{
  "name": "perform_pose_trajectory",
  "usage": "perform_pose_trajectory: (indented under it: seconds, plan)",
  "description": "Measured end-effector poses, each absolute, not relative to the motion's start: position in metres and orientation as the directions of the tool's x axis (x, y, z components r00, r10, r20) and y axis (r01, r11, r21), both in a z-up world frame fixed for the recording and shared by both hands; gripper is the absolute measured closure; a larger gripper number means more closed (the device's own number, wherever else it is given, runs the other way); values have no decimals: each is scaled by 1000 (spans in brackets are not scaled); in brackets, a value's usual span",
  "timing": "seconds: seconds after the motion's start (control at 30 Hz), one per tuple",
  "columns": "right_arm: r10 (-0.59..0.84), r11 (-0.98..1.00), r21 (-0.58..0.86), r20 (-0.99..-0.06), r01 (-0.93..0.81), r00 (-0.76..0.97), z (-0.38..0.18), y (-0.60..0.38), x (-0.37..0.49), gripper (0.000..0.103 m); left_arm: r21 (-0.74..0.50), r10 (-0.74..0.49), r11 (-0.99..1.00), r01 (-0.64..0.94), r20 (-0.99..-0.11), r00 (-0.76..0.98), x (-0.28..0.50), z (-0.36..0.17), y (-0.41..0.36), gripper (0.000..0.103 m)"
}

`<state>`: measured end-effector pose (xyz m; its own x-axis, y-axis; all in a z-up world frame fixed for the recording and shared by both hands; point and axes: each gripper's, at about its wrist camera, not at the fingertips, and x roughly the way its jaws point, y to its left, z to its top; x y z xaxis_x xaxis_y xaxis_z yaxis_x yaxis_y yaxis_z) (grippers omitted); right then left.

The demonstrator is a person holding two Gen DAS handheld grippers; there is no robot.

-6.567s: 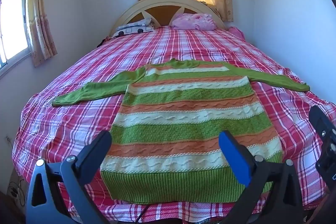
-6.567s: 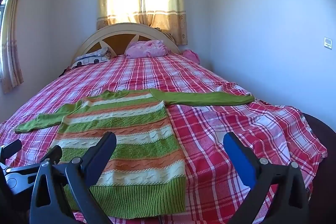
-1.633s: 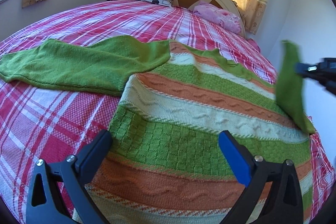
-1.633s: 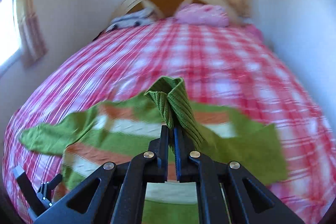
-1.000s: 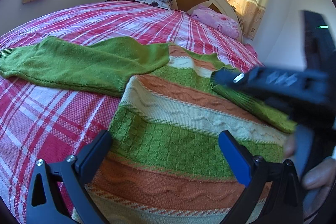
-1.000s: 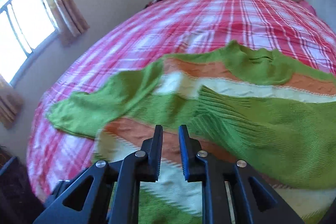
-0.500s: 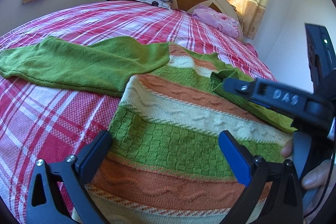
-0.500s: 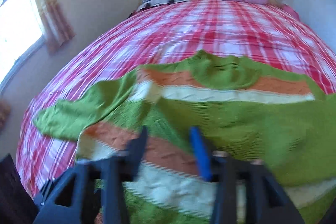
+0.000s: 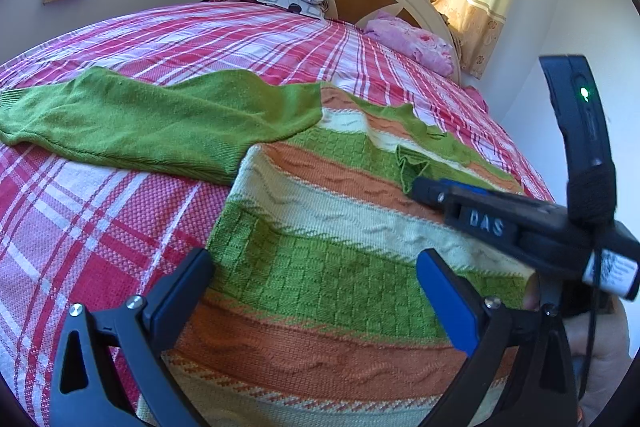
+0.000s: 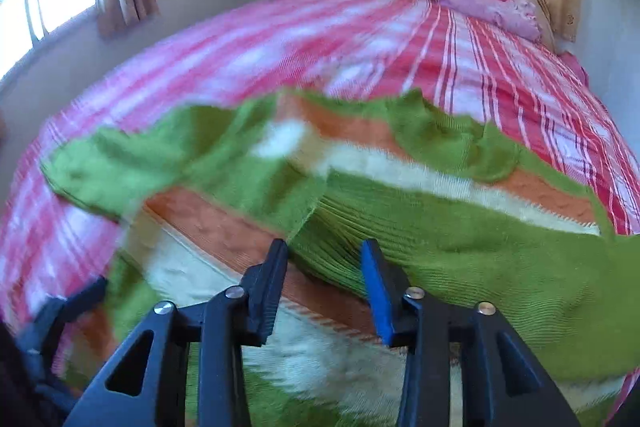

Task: Fold small clothes
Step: 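Lay the sleeve across the sweater body with the right gripper and release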

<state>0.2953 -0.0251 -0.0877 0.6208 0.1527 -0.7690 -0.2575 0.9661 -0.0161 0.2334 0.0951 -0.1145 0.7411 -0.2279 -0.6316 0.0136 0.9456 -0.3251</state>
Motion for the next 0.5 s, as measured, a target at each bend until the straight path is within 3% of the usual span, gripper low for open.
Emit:
perform_pose_trajectory:
  seconds: [0.03,0.2,0.33,0.4,0.5]
  plan:
    - [164,967,4,-773,-253,613,-85,-26,299,100,-324,-227,946,13,-632,741,234,-115,95,0]
    - [260,959,114,-716,-259,648,-58,-17,301,100,-323,-226,946,13,-633,740,234,-115,95,0]
    - [290,947,134,-749,-293,596,-76,2,310,96,-315,-203,949,-16,-647,735,235,-115,98,2]
    - [355,931,245,-772,-269,527,-96,-10,319,96,-318,-212,948,-4,-641,737,234,-115,97,0]
    - [491,870,432,-722,-237,488,-96,-35,319,92,-305,-206,952,-2,-648,733,234,-114,95,0]
